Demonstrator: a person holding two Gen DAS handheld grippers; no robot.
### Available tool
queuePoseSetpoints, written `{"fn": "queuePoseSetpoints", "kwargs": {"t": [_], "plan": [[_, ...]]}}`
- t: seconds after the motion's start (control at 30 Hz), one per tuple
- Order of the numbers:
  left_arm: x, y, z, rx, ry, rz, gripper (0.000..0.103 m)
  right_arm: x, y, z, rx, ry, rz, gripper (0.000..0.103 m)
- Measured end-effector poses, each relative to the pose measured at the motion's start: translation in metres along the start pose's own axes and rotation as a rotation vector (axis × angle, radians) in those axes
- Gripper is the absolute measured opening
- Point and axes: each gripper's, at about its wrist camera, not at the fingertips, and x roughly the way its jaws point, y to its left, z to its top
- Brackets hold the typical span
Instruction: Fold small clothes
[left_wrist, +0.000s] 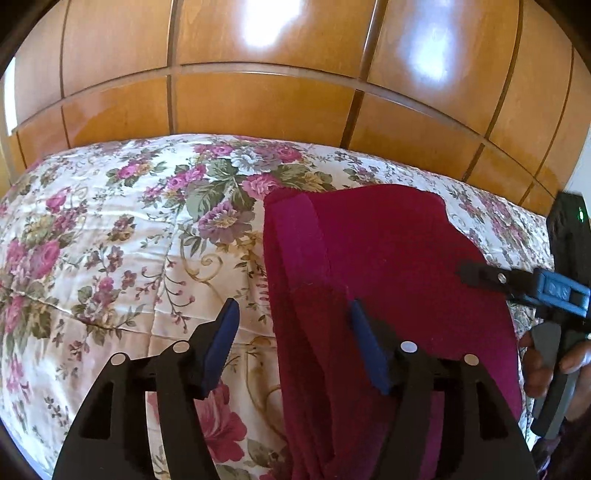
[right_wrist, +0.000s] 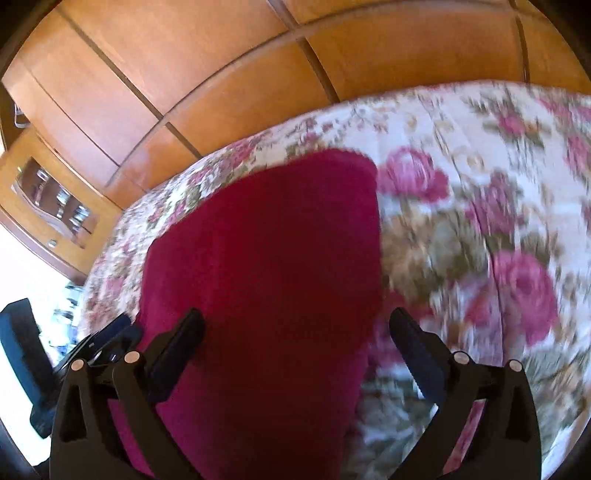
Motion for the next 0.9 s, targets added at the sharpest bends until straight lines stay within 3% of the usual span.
{"fn": "queuePoseSetpoints", "kwargs": {"t": [0.17, 0.27, 0.3, 0.37, 0.43, 0.47, 0.7, 0.9], "plan": [[0.008, 0.009, -0.001, -0.024, 0.03, -0.087, 0.061, 0.009, -0.002, -0.01, 0.014, 0.066, 0.163, 0.1], [0.018, 0.026, -0.002, -0.094, 0.066, -0.218, 0.06, 0.023, 0.009, -0.013, -0.034, 0.093, 0.164, 0.098], [0.024, 0.034, -0.003, -0.139, 0.085, -0.291, 0.051, 0.024, 0.011, -0.012, -0.037, 0.097, 0.165, 0.093], [0.03, 0.047, -0.006, -0.211, 0.097, -0.403, 0.041, 0.021, 0.012, -0.01, -0.026, 0.1, 0.159, 0.07], [0.03, 0.05, -0.008, -0.222, 0.089, -0.456, 0.034, 0.012, 0.017, -0.009, -0.037, 0.085, 0.169, 0.051], [0.029, 0.048, -0.008, -0.215, 0.086, -0.464, 0.033, 0.006, 0.023, -0.009, -0.056, 0.074, 0.166, 0.047], [0.015, 0.022, 0.01, -0.188, 0.069, -0.567, 0.028, -0.048, 0.043, -0.006, -0.143, -0.041, 0.19, 0.043], [0.029, -0.058, 0.056, -0.084, 0.071, -0.653, 0.028, -0.114, 0.006, 0.013, -0.12, -0.179, 0.104, 0.043]]}}
